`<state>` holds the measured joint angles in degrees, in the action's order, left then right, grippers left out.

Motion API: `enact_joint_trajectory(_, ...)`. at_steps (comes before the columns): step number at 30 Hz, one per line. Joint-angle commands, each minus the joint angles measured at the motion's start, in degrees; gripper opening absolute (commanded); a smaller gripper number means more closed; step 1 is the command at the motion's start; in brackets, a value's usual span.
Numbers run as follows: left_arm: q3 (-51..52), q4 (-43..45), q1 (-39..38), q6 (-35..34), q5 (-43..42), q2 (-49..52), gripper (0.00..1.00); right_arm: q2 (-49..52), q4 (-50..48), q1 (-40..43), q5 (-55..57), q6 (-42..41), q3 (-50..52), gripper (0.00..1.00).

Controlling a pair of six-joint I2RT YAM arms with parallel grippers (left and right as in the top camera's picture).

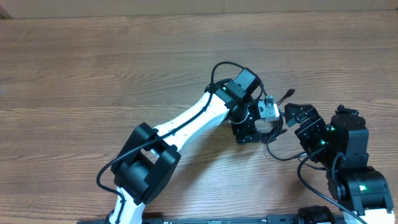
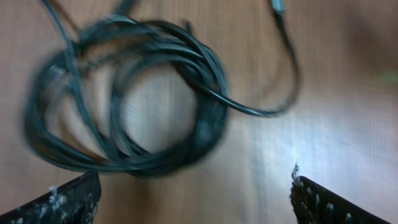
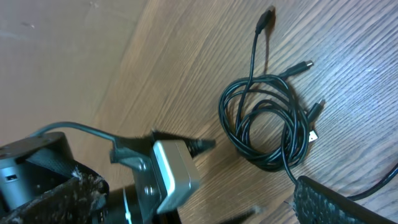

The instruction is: Untangle cables

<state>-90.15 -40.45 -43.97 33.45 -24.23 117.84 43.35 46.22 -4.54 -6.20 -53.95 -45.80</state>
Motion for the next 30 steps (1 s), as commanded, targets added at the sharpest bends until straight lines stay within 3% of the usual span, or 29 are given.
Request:
enact_joint_trajectory(1, -0.2, 2.1, -0.5, 4.3, 4.7, 2.3, 1.0, -0.5, -1.0, 0.2, -0.1, -0.2, -2.0, 1.0)
enact_joint_trajectory(6, -0.2, 3.2, -1.5, 6.9, 2.8, 5.9, 0.99, -0.5, -1.5, 0.2, 0.1, 0.0, -2.0, 1.0)
enact_joint_trajectory(14, -0.2, 7.6, -4.9, 7.5, 1.7, 8.1, 0.88, -0.5, -2.0, 0.2, 0.1, 0.0, -2.0, 1.0)
enact_joint_trajectory(18, -0.2, 8.3, -5.6, 7.5, 1.7, 8.2, 0.56, -0.5, -2.0, 0.2, 0.1, 0.0, -2.0, 1.0)
enact_joint_trajectory(19, -0.2, 7.9, -5.6, 7.5, 1.7, 8.2, 0.33, -0.5, -2.0, 0.2, 0.1, 0.0, -2.0, 1.0)
enact_joint_trajectory(21, -0.2, 7.4, -5.5, 6.1, 1.7, 8.2, 0.04, -0.5, -2.0, 0.2, 0.1, 0.0, -2.0, 1.0)
enact_joint_trajectory(28, -0.2, 4.7, -5.6, 3.8, 1.7, 8.2, 0.04, -0.5, -2.0, 0.2, -0.1, 0.0, -2.0, 1.0)
enact_joint_trajectory(30, -0.2, 4.2, -5.6, 3.8, 1.7, 8.2, 0.18, -0.5, -1.9, 0.2, -0.2, 0.0, -2.0, 1.0)
